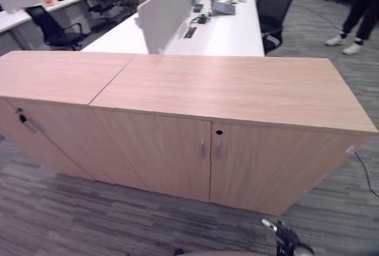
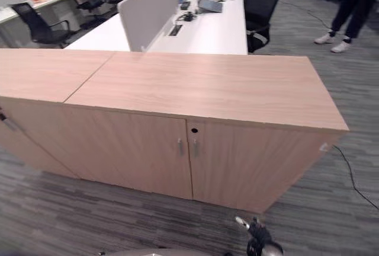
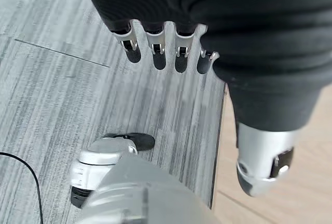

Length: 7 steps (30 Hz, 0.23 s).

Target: Put the empty folder in the office cabinet

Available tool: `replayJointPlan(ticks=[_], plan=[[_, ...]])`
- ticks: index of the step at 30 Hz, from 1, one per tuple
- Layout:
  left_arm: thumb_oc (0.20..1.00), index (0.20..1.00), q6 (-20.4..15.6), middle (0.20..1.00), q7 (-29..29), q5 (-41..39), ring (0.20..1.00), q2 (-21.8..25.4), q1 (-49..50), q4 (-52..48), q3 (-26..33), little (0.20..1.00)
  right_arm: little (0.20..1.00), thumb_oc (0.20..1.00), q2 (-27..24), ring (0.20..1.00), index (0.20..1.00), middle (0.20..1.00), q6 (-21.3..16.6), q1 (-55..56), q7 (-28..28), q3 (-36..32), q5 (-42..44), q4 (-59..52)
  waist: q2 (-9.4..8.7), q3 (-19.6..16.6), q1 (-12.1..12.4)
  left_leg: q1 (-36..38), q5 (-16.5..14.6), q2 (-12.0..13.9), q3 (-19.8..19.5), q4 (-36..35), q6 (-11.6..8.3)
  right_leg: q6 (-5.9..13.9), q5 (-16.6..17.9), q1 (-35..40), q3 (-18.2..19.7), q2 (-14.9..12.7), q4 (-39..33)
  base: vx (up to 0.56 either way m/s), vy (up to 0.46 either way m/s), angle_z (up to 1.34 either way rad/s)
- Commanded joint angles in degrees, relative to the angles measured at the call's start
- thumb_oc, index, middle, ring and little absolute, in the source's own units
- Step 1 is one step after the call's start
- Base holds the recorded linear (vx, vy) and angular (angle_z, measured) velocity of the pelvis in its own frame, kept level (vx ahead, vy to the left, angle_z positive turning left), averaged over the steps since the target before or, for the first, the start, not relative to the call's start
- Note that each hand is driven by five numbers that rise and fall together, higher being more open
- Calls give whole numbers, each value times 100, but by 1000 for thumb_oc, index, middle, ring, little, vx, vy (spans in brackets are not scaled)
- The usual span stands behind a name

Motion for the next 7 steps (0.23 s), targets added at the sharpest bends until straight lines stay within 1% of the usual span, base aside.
replayJointPlan(ticks=[1,2,5,7], plan=[[1000,1000,-90,1000,67,95,1000,212,-360,111,43,1000,1000,1000,-56,1000,1000,1000,-107,-947,40,0,-385,62,-175,194,101,152,-329,293,-16,73,-305,517,-475,362,212,-420,148,-17,-20,-19],[1000,1000,-111,1000,60,82,1000,248,-422,81,12,1000,1000,1000,-27,1000,1000,1000,-72,-952,66,48,-503,352,-187,204,53,184,-347,289,42,77,-280,523,-463,333,283,-422,156,-10,-13,-18],[1000,1000,-125,1000,42,39,1000,301,-500,62,12,1000,1000,1000,-62,1000,1000,1000,-21,-978,127,188,-774,637,-212,214,18,228,-375,294,116,88,-265,529,-452,326,329,-434,153,-12,-16,-13],[1000,1000,-126,1000,40,60,1000,324,-581,86,-15,1000,1000,1000,-70,1000,1000,1000,10,-1012,115,176,-796,849,-231,221,-19,271,-401,296,161,98,-252,530,-445,333,379,-433,145,-15,-20,-5]])
